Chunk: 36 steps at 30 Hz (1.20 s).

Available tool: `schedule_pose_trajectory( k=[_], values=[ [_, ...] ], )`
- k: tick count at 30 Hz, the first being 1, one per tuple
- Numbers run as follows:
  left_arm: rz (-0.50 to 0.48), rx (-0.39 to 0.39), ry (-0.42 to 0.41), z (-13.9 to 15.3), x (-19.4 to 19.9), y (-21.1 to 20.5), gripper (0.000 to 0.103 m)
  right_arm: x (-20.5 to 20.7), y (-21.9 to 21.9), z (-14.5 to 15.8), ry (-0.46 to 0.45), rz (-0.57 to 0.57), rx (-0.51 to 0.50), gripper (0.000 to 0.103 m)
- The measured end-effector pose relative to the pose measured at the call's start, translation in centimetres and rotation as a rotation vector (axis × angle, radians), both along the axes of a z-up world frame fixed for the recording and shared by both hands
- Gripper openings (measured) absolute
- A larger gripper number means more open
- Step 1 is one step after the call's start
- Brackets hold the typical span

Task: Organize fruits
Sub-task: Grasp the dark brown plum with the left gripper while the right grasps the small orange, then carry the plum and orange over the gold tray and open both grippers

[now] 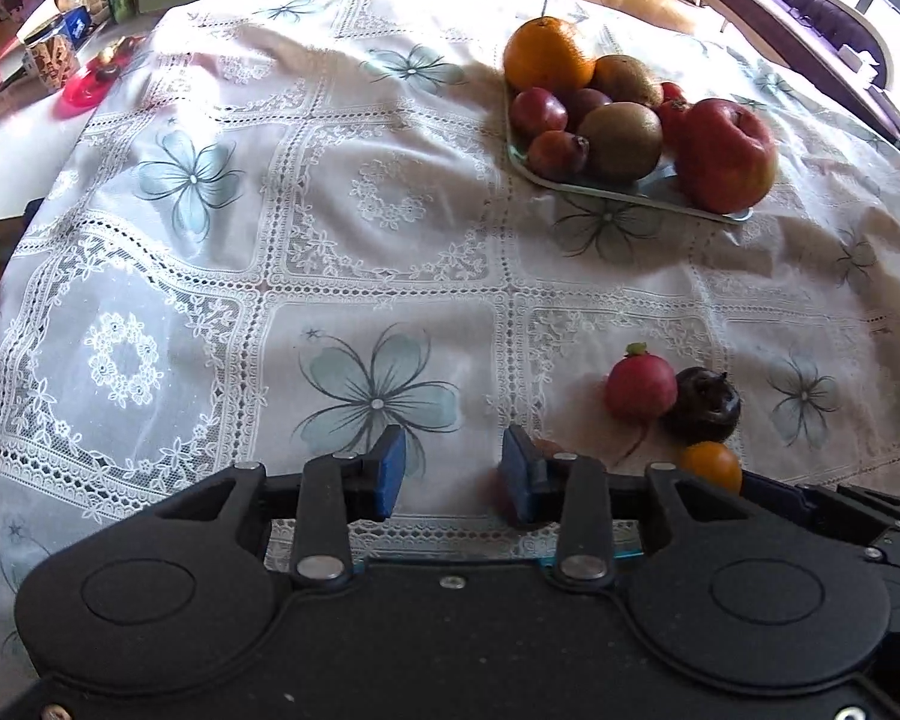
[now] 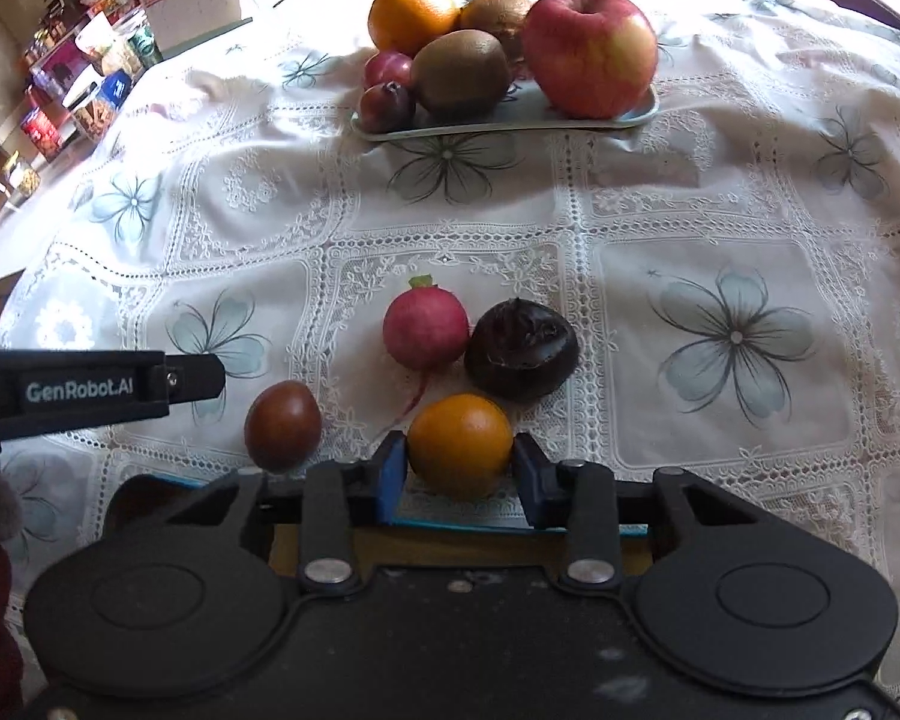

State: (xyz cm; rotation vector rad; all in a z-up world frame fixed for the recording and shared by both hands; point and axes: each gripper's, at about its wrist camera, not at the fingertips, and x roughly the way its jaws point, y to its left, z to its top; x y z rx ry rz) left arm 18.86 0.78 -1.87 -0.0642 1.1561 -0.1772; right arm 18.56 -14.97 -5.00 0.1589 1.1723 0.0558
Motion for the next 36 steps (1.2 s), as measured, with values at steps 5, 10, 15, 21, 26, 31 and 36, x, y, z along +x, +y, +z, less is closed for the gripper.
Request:
schedule_pose_trajectory(
  k=[5, 10, 15, 21, 26, 31, 36],
  values=[
    [-0.073, -0.002, -0.026, 0.4, -0.6, -1.9, 0.046, -0.8, -2.2, 1.9, -0.051, -0.052, 0.019, 0.04],
    [-0.111, 0.018, -0.018, -0.2, -0.9, -3.6, 0.046, -1.5, -4.6, 3.1, -0.073, -0.095, 0.026, 0.04],
    [-0.106, 0.077, -0.016, -1.3, -0.9, -4.4, 0.046, -2.5, -6.0, 3.2, -0.072, -0.114, 0.041, 0.04],
    [-0.097, 0.107, 0.004, -2.4, -0.5, -4.6, 0.047, -3.0, -6.2, 2.8, -0.063, -0.119, 0.049, 0.04],
    [-0.089, 0.121, 0.024, -3.3, -0.2, -4.9, 0.047, -2.9, -6.0, 2.6, -0.063, -0.118, 0.042, 0.04],
    [-0.076, 0.109, 0.038, -3.4, -0.1, -4.8, 0.045, -2.9, -5.9, 2.8, -0.066, -0.115, 0.038, 0.04],
    [-0.046, 0.095, 0.042, -2.9, -0.1, -4.4, 0.044, -3.0, -6.0, 2.8, -0.067, -0.117, 0.04, 0.04]
  ],
)
